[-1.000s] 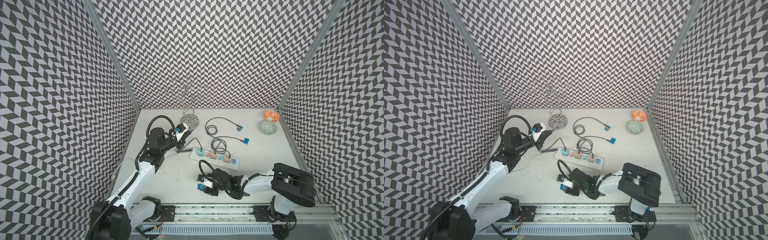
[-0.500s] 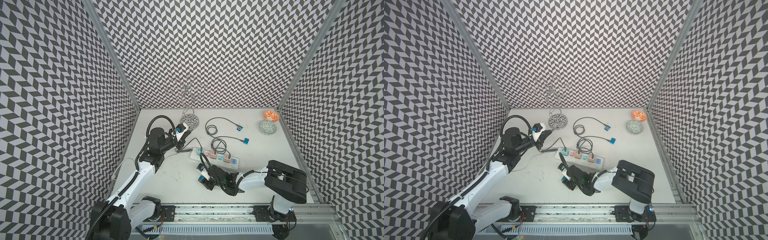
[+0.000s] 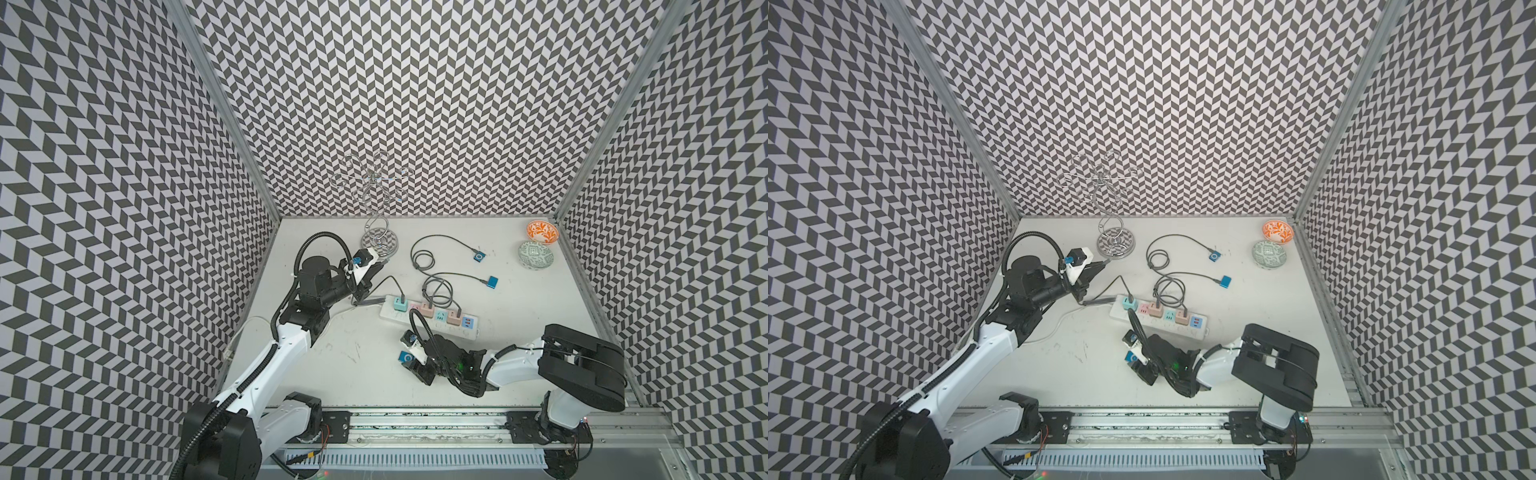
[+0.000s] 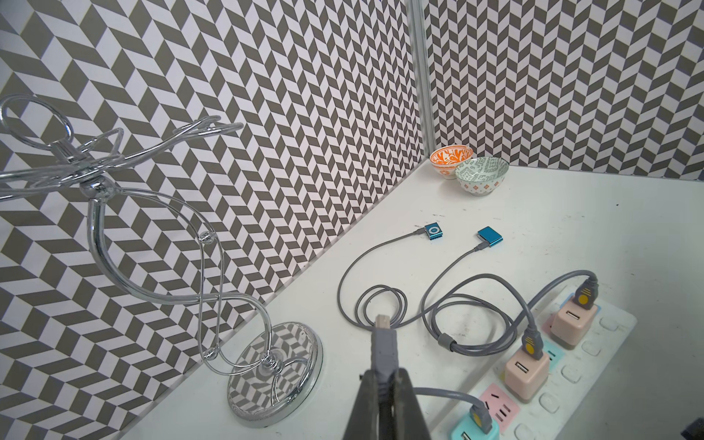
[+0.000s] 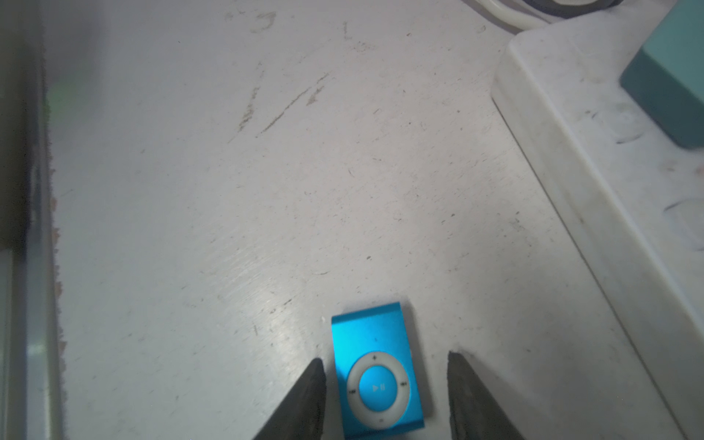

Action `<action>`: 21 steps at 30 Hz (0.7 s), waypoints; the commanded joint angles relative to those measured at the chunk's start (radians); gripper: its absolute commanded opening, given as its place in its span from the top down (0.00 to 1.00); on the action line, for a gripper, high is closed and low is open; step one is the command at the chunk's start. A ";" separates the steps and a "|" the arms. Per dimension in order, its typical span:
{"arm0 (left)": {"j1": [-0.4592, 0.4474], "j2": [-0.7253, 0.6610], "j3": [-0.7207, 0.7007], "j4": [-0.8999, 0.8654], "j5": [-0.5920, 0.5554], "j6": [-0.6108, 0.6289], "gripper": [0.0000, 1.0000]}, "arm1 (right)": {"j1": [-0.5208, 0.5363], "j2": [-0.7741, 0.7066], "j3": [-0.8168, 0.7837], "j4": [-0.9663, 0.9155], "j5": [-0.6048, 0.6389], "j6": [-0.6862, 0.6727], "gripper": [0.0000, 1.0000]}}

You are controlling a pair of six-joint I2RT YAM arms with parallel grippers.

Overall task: Charge mp3
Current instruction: Pick up the MP3 player from the center of the board.

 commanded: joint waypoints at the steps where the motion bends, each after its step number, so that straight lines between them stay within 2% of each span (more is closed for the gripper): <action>1: -0.006 -0.012 -0.010 0.006 -0.001 0.014 1.00 | 0.006 0.001 -0.023 -0.025 -0.022 -0.021 0.53; 8: -0.005 -0.012 -0.011 0.004 -0.008 0.017 1.00 | 0.025 -0.011 -0.050 -0.007 0.022 -0.020 0.64; 13: -0.007 -0.009 -0.011 0.004 -0.010 0.019 1.00 | 0.040 0.004 -0.040 -0.012 0.028 -0.031 0.66; 21: -0.007 -0.011 -0.014 0.004 -0.014 0.020 1.00 | 0.043 -0.015 -0.020 -0.028 0.078 -0.008 0.74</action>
